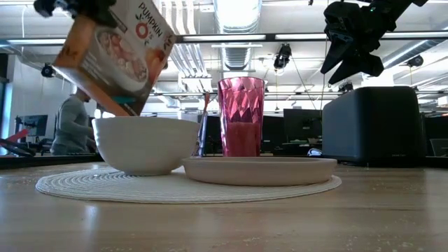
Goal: Arrange a breakfast setting
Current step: Pour the cereal from the orange cereal box into the white bowl
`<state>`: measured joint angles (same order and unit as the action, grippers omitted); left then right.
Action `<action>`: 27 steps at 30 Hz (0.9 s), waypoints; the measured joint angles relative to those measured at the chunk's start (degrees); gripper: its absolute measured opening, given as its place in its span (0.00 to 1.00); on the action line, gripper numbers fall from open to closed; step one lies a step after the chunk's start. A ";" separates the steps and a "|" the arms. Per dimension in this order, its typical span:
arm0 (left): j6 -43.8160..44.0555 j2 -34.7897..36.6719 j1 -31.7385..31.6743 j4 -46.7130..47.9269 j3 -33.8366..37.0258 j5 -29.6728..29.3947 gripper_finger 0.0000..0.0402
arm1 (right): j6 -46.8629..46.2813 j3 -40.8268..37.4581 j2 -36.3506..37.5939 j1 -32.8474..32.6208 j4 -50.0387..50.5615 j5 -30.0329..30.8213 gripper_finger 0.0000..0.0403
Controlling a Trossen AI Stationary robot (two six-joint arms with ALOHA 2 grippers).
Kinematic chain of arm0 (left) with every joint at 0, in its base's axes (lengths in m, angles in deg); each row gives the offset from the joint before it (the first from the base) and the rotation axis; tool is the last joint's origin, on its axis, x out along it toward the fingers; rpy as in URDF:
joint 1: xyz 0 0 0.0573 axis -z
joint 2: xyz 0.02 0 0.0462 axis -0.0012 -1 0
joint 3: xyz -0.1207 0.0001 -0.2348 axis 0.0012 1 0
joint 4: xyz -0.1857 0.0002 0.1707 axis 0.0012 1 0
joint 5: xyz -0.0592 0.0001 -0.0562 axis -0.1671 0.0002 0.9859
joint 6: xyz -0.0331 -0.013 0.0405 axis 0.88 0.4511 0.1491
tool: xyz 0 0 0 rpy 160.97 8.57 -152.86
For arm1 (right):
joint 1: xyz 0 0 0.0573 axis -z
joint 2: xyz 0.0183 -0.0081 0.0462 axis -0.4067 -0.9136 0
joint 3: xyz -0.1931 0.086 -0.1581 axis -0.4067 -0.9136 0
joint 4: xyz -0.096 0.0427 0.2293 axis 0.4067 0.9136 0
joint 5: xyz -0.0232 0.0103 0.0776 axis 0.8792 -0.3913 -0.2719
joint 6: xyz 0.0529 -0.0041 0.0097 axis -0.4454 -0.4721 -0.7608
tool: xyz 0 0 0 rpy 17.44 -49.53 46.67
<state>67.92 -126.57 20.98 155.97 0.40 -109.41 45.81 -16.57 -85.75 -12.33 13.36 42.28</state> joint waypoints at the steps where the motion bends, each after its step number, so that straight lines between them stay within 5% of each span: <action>1: 1.68 0.07 -0.63 0.02 1.52 -0.76 0.00 | 0.00 0.00 0.00 -0.01 0.00 0.01 0.44; 14: 17.51 0.15 -9.27 -1.31 18.48 -2.15 0.00 | 0.00 0.00 0.00 -0.01 0.00 0.00 0.44; 27: 20.78 0.13 -19.65 -11.44 30.81 -3.19 0.00 | 0.00 0.00 0.00 0.00 0.00 0.00 0.44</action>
<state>88.70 -126.44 1.33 144.54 31.20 -112.60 45.81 -16.57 -85.74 -12.33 13.36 42.28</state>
